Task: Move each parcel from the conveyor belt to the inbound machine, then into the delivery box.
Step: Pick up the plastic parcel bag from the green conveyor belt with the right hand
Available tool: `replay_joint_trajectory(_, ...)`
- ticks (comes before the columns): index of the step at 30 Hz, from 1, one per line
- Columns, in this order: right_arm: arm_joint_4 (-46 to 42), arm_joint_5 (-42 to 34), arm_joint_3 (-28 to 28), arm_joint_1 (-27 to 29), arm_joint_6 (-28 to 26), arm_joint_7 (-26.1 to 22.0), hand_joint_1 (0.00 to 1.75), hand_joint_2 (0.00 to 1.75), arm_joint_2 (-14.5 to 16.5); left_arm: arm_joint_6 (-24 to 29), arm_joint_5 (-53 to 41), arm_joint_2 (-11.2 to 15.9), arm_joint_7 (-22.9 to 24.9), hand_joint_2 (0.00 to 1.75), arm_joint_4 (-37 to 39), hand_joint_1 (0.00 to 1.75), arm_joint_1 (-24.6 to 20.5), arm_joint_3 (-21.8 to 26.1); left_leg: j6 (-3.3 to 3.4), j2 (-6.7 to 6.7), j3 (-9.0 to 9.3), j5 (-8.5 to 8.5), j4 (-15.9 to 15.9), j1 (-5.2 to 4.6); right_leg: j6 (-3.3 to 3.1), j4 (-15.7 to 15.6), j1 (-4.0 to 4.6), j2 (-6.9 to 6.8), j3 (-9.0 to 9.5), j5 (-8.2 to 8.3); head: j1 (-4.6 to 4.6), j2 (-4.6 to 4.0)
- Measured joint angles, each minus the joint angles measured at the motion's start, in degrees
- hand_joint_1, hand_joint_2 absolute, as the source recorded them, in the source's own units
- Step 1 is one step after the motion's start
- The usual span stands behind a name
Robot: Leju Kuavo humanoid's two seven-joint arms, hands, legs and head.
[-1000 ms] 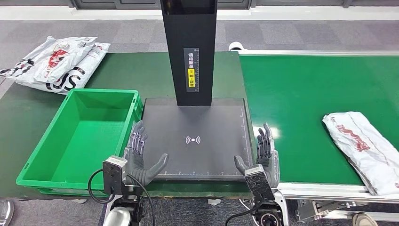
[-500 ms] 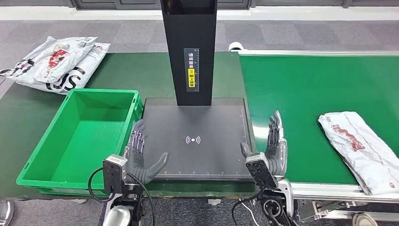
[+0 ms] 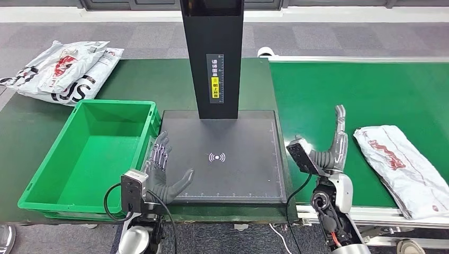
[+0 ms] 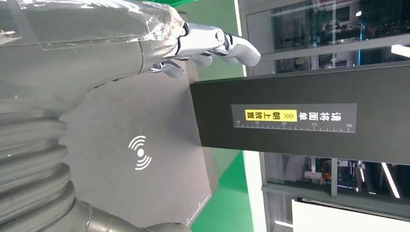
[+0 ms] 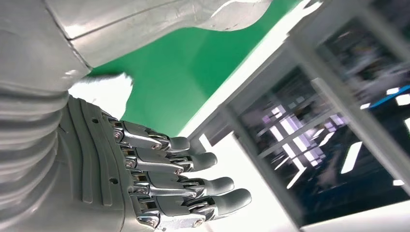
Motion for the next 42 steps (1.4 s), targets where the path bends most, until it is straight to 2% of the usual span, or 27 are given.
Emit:
replay_joint_trajectory(3,3.3,5.6,-3.4,-2.7,-0.1,2.8,0.00,1.75,-0.8,0.0,0.4,0.0,-0.2,1.75,0.7,0.00,-0.7,0.0,0.00,-0.01,0.00,0.00,0.0,0.00,0.00,0.0,0.00,-0.02,0.01,0.00,0.00,0.00)
replay_joint_trajectory(8,8.5,17.5,-7.7,-6.3,-0.1,10.2,0.00,1.75,-2.3,0.0,1.2,0.3,-0.3,1.75,1.1,0.00,-0.8,0.0,0.01,-0.02,0.00,0.01,0.0,0.00,0.01,0.0,-0.01,-0.03,0.02,0.02,0.00,-0.01)
replay_joint_trajectory(12,12.0,20.8,-9.5,-8.3,-0.1,13.5,0.00,1.75,-3.3,0.0,1.3,0.4,-0.3,1.75,1.1,0.00,-0.7,0.0,0.02,-0.05,-0.01,0.01,0.0,0.00,0.01,0.0,-0.01,-0.07,0.02,0.02,0.00,-0.01)
replay_joint_trajectory(19,21.4,28.6,-9.7,-11.9,2.5,24.0,0.00,1.75,-6.1,0.1,1.4,0.7,-0.3,1.75,0.9,0.00,-0.3,0.0,0.02,-0.12,-0.02,0.01,0.0,0.00,0.01,0.0,-0.01,-0.12,0.04,0.01,0.00,-0.02)
replay_joint_trajectory(27,26.7,28.2,-9.7,-12.5,4.9,24.7,0.00,1.75,-7.9,0.2,1.8,1.3,-0.1,1.75,0.7,0.00,0.2,0.0,0.02,-0.12,-0.03,0.01,0.0,0.00,0.01,0.0,-0.01,-0.11,0.03,0.01,0.00,-0.01)
replay_joint_trajectory(42,29.0,28.2,-9.7,-12.8,4.9,24.7,0.00,1.75,-8.4,0.2,1.8,1.4,-0.1,1.75,0.7,0.00,0.2,0.0,0.02,-0.12,-0.03,0.01,0.0,0.00,0.01,0.0,-0.01,-0.11,0.03,0.01,0.00,-0.01)
